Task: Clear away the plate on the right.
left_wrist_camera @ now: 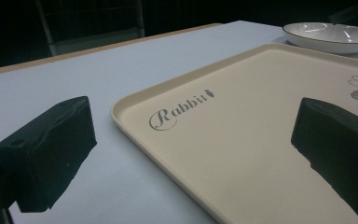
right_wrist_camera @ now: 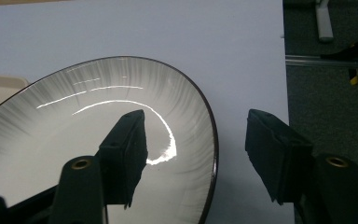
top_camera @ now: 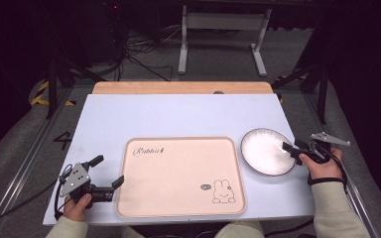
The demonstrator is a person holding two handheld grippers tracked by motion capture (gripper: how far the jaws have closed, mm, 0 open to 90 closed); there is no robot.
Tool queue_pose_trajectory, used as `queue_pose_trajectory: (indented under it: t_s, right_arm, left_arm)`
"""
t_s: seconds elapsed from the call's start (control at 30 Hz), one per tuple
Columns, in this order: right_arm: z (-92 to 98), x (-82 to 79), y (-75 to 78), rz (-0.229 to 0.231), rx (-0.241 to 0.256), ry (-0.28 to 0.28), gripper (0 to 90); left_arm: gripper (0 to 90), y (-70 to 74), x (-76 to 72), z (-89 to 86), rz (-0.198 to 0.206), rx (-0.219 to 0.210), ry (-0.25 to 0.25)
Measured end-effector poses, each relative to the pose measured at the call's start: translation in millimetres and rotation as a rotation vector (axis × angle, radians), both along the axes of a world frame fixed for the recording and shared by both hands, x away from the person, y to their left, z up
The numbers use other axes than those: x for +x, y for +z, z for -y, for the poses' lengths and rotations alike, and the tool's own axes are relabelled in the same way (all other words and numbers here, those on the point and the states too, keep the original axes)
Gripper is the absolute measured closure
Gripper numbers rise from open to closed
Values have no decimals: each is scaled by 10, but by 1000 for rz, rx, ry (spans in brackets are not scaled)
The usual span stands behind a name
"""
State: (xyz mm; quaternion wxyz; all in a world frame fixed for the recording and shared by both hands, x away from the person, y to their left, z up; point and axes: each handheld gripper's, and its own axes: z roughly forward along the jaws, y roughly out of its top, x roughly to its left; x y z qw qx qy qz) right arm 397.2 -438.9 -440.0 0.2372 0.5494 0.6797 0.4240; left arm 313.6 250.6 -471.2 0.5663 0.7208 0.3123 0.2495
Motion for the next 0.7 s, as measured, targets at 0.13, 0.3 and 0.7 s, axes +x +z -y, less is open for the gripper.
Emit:
queue_pose_trajectory:
  t_s: [0.13, 0.3, 0.7]
  right_arm:
    - [32, 2, -11, -40, 47, -24, 418]
    - [36, 11, -29, -90, 50, -33, 427]
    - [37, 43, -48, -149, 54, -9, 540]
  left_arm:
    - [3, 0, 1, 0, -1, 1, 0]
    - [2, 0, 0, 0, -1, 1, 0]
    - [2, 0, 1, 0, -1, 0, 1]
